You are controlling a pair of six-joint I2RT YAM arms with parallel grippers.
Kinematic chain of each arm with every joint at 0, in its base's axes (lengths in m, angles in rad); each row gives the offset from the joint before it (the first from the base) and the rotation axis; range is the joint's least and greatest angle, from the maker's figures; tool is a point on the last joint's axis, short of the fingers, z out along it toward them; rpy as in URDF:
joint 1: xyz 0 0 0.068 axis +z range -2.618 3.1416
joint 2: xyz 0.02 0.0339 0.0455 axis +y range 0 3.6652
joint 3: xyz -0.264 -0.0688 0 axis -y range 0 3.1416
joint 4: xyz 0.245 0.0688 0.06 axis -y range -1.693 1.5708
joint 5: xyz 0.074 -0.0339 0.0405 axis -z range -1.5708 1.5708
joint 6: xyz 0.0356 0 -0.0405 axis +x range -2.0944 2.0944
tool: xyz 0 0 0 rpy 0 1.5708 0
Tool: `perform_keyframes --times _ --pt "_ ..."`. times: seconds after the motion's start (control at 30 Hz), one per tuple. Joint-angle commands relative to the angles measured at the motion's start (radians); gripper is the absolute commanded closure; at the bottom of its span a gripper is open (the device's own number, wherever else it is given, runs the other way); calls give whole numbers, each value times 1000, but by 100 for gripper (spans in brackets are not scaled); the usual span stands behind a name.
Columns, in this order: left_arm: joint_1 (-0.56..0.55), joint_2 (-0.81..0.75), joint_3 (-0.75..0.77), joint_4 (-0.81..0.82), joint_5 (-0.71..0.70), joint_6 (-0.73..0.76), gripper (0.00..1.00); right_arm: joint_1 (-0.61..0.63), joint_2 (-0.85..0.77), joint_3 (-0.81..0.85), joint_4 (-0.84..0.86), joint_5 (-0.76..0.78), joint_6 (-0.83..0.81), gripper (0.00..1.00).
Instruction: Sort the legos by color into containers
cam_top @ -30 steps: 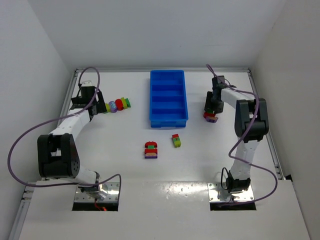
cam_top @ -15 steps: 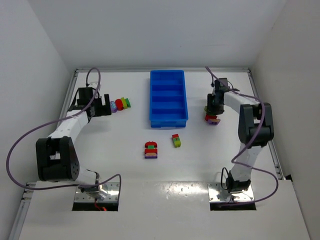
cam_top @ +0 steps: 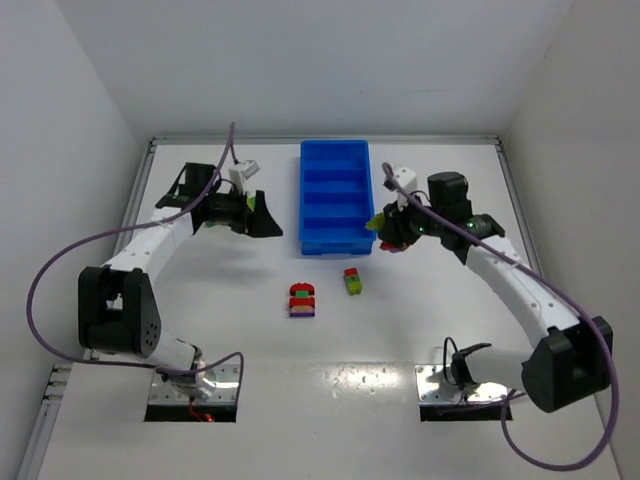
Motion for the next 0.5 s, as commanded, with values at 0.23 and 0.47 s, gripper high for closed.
perform_keyframes --times 0.23,0.47 --pt "-245 126 248 51 137 -159 9 225 15 37 94 56 -100 100" --pt "-308 157 268 86 137 -202 1 292 51 80 103 100 -91 100"
